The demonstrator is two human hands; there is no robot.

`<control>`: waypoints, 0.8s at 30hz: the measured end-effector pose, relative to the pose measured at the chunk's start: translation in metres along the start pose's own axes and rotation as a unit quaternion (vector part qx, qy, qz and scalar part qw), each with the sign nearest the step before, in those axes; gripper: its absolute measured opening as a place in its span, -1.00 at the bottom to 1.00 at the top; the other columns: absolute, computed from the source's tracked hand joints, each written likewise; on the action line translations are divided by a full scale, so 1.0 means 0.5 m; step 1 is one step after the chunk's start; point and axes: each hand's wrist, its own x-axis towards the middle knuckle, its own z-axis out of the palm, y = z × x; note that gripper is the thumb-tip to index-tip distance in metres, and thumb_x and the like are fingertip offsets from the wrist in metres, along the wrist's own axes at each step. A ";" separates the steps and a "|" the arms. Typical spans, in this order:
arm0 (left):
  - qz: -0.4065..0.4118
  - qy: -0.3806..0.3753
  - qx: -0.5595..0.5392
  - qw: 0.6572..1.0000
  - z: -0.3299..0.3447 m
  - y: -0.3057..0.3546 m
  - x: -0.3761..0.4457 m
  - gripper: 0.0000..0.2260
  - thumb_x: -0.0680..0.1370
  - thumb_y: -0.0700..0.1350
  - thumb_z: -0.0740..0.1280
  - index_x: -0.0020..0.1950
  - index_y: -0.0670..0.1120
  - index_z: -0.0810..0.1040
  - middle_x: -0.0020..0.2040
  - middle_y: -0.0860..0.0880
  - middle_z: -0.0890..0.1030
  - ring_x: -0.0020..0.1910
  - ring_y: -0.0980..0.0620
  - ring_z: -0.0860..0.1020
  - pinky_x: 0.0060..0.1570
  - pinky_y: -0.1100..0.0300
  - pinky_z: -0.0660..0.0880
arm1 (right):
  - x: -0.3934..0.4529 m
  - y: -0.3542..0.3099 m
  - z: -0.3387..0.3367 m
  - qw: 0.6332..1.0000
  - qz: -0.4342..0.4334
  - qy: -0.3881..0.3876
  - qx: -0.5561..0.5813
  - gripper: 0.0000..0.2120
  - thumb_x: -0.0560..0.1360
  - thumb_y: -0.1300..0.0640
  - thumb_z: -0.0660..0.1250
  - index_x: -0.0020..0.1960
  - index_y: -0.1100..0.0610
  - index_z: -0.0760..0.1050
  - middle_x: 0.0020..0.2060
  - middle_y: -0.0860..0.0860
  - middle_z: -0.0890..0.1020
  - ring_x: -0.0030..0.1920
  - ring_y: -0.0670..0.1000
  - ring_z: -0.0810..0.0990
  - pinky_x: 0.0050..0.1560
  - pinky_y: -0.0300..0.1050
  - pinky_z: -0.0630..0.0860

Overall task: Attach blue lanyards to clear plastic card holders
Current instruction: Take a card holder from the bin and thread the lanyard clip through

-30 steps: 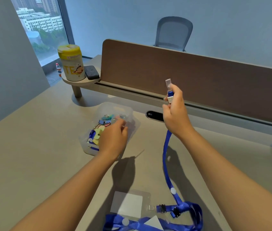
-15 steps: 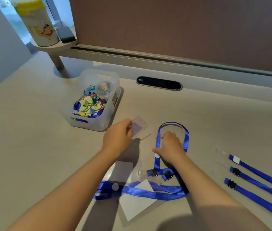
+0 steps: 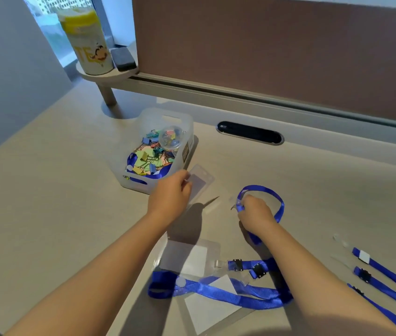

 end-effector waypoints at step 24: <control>-0.098 0.181 -0.087 0.975 -0.272 -0.197 0.131 -0.80 0.59 -0.22 0.09 0.09 -0.26 0.44 0.07 -0.23 0.58 -0.14 -0.02 0.40 -0.22 0.20 0.28 | 0.136 -0.426 -0.040 0.984 -0.143 0.031 0.100 -0.73 0.55 0.33 0.10 0.24 0.24 0.36 -0.03 0.14 0.45 -0.12 0.05 0.43 -0.24 -0.15 0.38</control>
